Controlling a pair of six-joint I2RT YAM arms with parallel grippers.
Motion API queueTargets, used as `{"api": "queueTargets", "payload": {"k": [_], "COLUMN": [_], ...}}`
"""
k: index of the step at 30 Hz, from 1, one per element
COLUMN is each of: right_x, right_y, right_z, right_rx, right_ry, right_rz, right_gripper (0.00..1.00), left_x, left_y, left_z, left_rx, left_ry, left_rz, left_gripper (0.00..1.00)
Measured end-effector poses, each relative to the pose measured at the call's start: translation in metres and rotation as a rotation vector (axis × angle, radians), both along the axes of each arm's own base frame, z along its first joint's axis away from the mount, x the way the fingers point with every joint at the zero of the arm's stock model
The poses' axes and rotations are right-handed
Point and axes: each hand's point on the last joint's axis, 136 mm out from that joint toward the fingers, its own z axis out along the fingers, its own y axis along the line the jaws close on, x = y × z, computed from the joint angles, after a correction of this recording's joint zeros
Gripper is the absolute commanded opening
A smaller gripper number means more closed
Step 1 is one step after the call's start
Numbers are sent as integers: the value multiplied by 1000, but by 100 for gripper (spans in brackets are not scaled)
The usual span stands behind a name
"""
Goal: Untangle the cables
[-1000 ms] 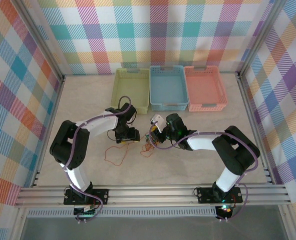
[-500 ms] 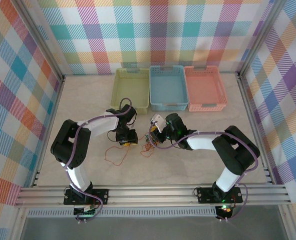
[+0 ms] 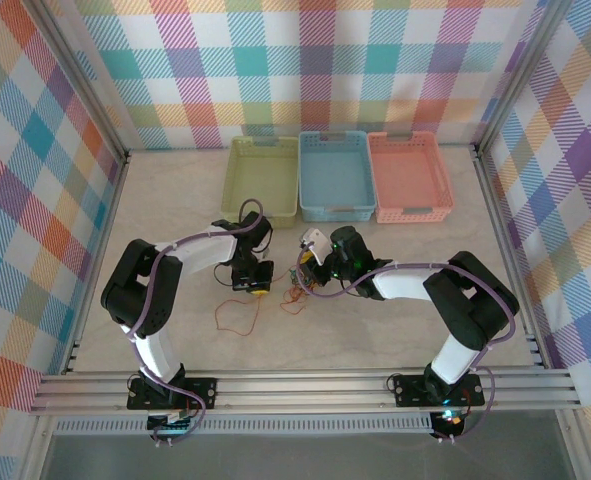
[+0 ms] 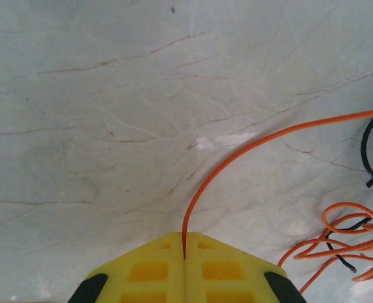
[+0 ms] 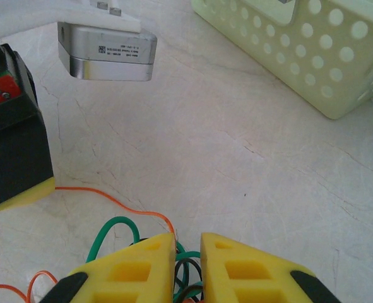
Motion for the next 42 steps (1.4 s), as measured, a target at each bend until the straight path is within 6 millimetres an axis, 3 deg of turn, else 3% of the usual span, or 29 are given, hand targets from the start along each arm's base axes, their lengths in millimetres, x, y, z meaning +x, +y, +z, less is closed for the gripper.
{"api": "queueTargets", "payload": {"k": [5,13,19,33,42], "right_x": [0,0,-1,-1,2], "right_y": [0,0,2,2,4], "right_z": [0,0,1,-5,-2], "right_rx": [0,-2,4,-8,-11], "right_ry": [0,3,5,23,21], "right_rz": [0,1,10,13,7], "right_gripper": [20,21,20,19,19], "left_x": [6,9,7,-6,-19], "left_y": [-2,-13,-17,-27,-40], "left_z": [22,119,182,244,296], "left_rx": [-28,-234,-343,-498,-646], "left_ry": [-67,-311,-445,-518,-541], "left_rz": [6,9,-3,-33,-69], "left_gripper": [0,0,0,0,0]}}
